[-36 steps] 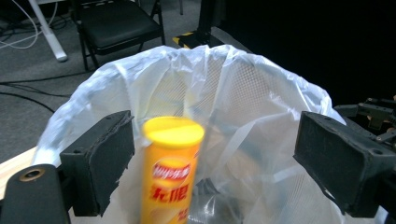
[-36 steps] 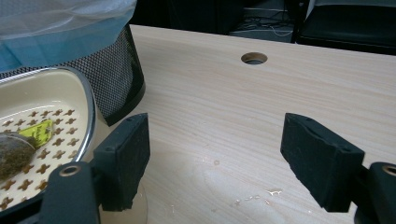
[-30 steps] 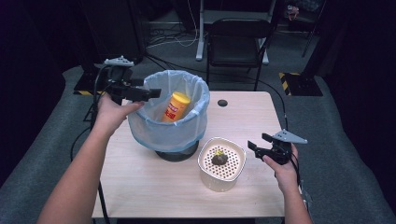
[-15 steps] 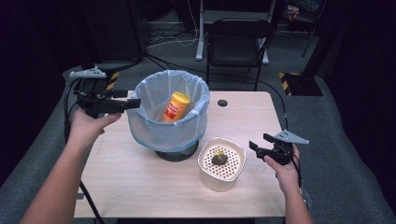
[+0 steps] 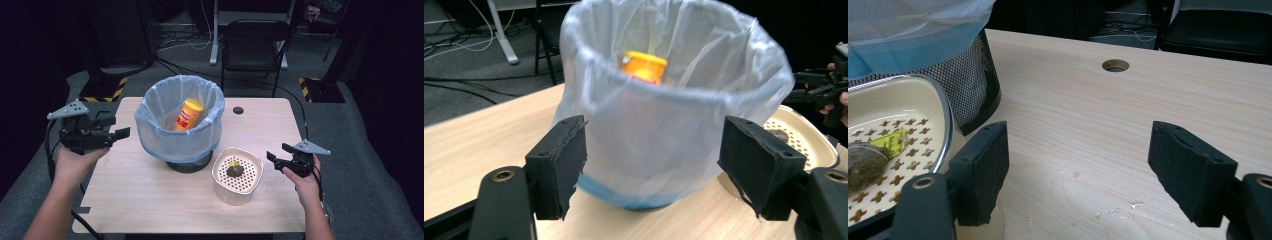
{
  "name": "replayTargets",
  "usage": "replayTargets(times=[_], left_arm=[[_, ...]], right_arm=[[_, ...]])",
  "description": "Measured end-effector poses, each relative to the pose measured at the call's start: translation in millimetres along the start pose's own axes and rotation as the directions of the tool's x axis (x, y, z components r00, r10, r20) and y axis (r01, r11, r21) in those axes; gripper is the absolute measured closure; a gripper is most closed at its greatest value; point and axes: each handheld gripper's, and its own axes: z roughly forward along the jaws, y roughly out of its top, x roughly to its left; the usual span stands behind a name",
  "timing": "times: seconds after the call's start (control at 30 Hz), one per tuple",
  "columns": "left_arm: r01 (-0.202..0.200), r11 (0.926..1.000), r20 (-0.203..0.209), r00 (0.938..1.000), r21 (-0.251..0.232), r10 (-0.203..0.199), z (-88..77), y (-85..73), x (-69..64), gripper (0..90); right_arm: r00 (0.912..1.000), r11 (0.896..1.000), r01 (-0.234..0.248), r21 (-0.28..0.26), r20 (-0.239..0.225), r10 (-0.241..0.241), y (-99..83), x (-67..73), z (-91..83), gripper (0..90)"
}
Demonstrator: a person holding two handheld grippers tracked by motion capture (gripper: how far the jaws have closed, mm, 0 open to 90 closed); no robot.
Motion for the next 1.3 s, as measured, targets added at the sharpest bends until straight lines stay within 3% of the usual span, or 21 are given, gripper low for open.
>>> replayTargets(times=[0.2,0.4,0.77,1.1,1.3], left_arm=[[0.031,0.9988,-0.041,0.9986,-0.038,-0.032,3.4,-43.5,10.4,22.4],[0.065,0.9974,-0.076,0.9948,-0.031,-0.067,10.9,-80.7,20.4,19.2],[0.068,0.9973,-0.075,0.9947,-0.029,-0.070,25.6,-130.0,19.2,19.3],[0.065,0.9932,-0.083,0.9949,0.096,-0.057,46.0,-174.0,24.5,19.3],[0.103,0.9900,-0.086,0.9918,0.097,-0.095,54.3,-186.4,29.9,19.4]], right_arm=[[1.0000,1.000,-0.003,0.006,0.005,0.003,-0.7,1.7,0.9,24.1],[0.9998,1.000,0.009,0.019,0.020,-0.009,-4.0,-1.9,1.0,24.1],[0.9992,0.999,0.008,0.033,0.038,-0.009,-8.6,-4.6,1.8,24.1],[0.9985,0.998,0.009,0.054,0.053,-0.012,-15.0,-9.3,3.6,24.1],[0.9965,0.995,0.031,0.091,0.075,-0.038,-21.6,-12.0,9.0,24.1]])
